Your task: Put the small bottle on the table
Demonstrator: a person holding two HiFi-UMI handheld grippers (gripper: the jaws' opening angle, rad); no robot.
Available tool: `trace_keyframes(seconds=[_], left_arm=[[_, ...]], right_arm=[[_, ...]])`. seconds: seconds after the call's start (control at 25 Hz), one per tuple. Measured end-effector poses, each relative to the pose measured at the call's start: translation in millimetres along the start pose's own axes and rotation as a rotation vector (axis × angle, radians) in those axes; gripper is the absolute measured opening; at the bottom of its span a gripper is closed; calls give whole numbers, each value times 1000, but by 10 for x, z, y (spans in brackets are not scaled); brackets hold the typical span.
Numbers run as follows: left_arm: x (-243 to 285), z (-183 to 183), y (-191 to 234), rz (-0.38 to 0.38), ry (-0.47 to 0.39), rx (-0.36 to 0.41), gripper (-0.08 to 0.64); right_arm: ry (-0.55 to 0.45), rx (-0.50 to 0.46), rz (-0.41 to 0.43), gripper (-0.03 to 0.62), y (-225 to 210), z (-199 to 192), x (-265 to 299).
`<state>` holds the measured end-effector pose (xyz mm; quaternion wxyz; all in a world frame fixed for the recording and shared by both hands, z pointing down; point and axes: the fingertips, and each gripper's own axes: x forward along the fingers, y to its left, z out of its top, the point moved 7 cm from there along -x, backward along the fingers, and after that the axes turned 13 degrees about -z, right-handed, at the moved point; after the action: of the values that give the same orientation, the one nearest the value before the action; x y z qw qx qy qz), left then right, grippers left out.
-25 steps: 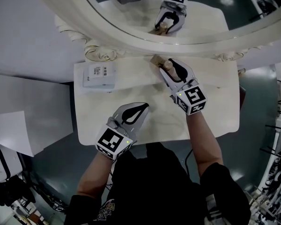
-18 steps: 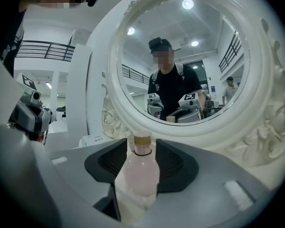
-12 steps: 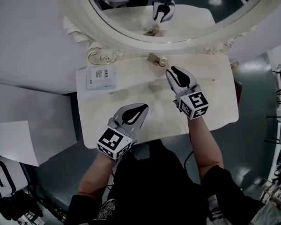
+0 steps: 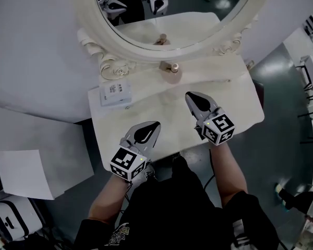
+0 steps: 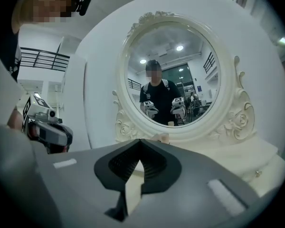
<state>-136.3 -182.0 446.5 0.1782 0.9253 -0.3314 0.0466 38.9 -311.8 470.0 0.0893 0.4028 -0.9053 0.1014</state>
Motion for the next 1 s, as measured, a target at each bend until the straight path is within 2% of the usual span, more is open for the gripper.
trace_keyframes(seconds=[0.64, 1.0], left_arm=[[-721, -242, -368, -114, 26, 23, 0], [-892, -432, -514, -176, 43, 0, 0]], right_arm=[[1, 44, -109, 23, 1061, -117, -968], [33, 69, -167, 23, 1412, -301, -1358]])
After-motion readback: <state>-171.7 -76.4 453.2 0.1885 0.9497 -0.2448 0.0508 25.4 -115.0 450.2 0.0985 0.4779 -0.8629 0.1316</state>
